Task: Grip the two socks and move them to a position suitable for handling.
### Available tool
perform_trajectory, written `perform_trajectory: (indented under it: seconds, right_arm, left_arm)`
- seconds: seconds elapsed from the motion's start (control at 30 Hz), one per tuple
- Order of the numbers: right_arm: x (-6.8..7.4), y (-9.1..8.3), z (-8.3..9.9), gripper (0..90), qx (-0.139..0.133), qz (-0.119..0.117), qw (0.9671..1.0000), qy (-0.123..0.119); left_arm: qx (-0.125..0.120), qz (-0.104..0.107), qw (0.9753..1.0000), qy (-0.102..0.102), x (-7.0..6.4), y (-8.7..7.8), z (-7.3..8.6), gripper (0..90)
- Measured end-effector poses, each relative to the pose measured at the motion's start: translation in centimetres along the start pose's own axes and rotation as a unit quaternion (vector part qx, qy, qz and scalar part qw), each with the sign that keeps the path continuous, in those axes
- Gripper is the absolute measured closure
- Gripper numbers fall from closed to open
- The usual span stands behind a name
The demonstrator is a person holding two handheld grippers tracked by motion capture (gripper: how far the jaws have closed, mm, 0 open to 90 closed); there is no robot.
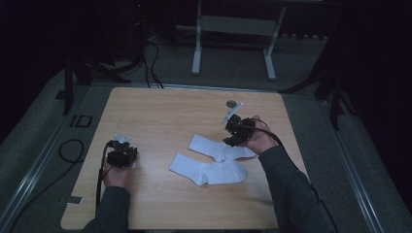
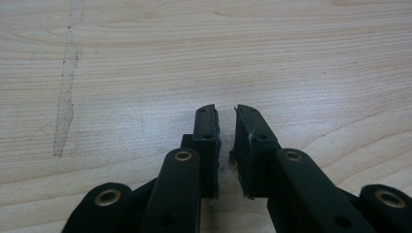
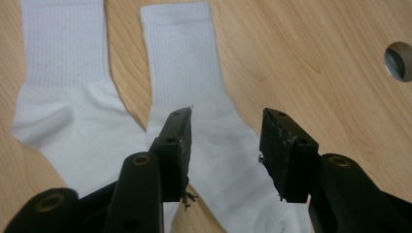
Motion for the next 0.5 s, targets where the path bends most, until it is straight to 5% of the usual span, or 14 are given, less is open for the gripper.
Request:
perform_trajectory:
  seconds: [0.5]
  right_arm:
    - [1.9, 1.1, -1.7, 52.4, -0.002, -0.014, 0.9991, -0.039]
  left_arm:
    - [-0.002, -0.001, 1.0, -0.001, 0.1, 0.0, 0.0, 79.5]
Point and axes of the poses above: each handheld gripper's, and its own axes: y roughly forward along the jaws, z roughly out of its underside, x roughly to its left, the point moved 2 cm from there along y, roughly forward along the jaws, and after that the axes turned 15 degrees about y, right-handed, at the moved point
